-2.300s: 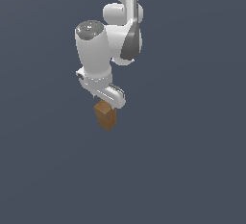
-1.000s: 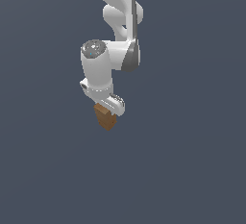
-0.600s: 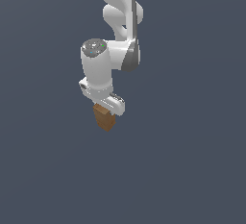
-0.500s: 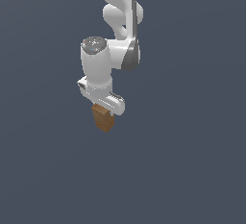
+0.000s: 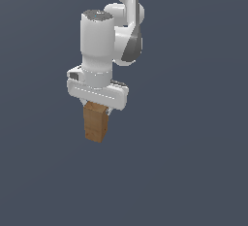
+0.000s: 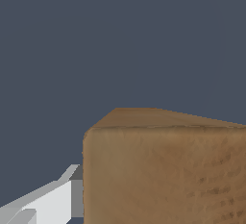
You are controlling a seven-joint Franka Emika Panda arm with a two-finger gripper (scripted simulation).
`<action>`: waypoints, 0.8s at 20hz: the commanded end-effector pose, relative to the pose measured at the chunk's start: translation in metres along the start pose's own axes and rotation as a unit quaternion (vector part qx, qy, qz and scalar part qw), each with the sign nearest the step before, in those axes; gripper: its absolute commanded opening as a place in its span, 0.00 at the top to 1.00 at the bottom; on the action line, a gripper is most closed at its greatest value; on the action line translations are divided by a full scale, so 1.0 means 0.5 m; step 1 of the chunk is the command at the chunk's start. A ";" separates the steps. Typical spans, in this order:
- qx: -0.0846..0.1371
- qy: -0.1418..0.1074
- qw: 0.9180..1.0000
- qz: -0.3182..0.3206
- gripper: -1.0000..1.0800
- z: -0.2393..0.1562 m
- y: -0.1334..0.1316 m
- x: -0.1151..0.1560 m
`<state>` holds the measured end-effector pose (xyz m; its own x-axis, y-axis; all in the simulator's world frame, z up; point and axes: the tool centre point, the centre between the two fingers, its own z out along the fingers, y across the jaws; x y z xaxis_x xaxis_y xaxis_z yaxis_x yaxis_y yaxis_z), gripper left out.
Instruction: Pick up the object and move it to a goal position.
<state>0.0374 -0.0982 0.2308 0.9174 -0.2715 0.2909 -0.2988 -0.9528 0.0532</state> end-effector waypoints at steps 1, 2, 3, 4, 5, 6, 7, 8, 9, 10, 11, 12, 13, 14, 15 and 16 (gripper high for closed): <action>0.000 0.050 0.998 -0.046 1.00 -0.060 -0.009 0.051; 0.000 0.067 0.996 -0.065 1.00 -0.081 -0.014 0.066; 0.000 0.084 0.993 -0.083 1.00 -0.101 -0.019 0.080; 0.000 0.101 0.990 -0.100 1.00 -0.121 -0.024 0.092; 0.000 0.117 0.986 -0.117 1.00 -0.141 -0.030 0.103; 0.000 0.132 0.982 -0.133 1.00 -0.161 -0.035 0.114; 0.000 0.146 0.978 -0.148 1.00 -0.180 -0.041 0.122; 0.000 0.160 0.974 -0.163 1.00 -0.199 -0.047 0.130; 0.000 0.174 0.969 -0.177 1.00 -0.217 -0.053 0.137; 0.000 0.186 0.964 -0.190 1.00 -0.234 -0.059 0.143; 0.000 0.198 0.959 -0.203 1.00 -0.251 -0.065 0.148; 0.000 0.210 0.954 -0.215 1.00 -0.267 -0.070 0.152; 0.000 0.221 0.949 -0.227 1.00 -0.283 -0.076 0.155; 0.000 0.231 0.944 -0.237 1.00 -0.297 -0.081 0.158; 0.000 0.240 0.939 -0.246 1.00 -0.310 -0.086 0.160; 0.001 0.248 0.935 -0.255 1.00 -0.321 -0.090 0.162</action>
<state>0.0818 -0.0597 0.3879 0.7394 0.2782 0.6131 0.1248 -0.9515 0.2812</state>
